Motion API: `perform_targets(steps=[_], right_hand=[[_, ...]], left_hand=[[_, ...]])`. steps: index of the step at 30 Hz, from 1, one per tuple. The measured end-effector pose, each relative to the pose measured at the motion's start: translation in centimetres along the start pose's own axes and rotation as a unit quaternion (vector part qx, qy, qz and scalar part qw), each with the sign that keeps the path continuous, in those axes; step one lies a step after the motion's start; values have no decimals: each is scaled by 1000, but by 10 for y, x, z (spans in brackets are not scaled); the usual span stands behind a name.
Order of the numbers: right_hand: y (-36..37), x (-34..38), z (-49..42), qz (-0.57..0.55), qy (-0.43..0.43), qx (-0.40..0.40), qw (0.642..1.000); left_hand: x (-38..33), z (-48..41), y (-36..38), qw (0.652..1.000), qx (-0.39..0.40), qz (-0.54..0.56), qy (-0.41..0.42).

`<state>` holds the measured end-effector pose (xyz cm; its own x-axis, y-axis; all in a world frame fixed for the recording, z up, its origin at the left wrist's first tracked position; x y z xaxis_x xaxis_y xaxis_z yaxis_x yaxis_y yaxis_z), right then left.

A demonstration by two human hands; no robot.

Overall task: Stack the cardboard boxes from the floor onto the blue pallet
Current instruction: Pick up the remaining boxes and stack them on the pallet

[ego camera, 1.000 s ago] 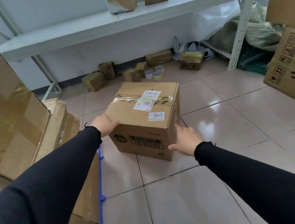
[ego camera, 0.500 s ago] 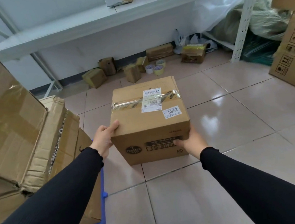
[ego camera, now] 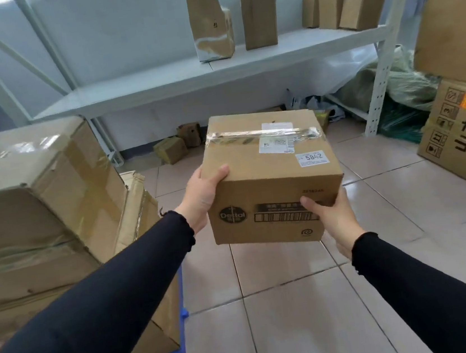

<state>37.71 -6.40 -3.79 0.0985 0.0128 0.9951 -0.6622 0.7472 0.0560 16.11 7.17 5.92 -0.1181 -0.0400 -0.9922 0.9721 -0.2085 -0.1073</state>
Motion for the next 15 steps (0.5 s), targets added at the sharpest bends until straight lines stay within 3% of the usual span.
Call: perform_targets(steps=[7, 11, 15], right_hand=[[31, 184, 31, -98, -177, -26, 979], [81, 269, 68, -119, -245, -3, 962], [148, 321, 112, -139, -284, 46, 948]], left_hand=[[-189, 37, -50, 983, -10, 84, 163], [-279, 61, -119, 961, -48, 100, 253], [-337, 82, -209, 946, -91, 116, 288]])
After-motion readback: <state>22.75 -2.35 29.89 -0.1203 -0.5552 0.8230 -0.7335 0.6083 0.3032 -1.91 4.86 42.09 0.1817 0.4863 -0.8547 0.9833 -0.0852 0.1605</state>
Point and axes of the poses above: each hand's wrist, its own z-axis away from the middle knuckle, its own y-axis out of the palm, x = y × z, the point moved 1 cm from there along -z, towards the middle knuckle, and after that the axes turned 8 degrees about -x, right-handed, at the moved point
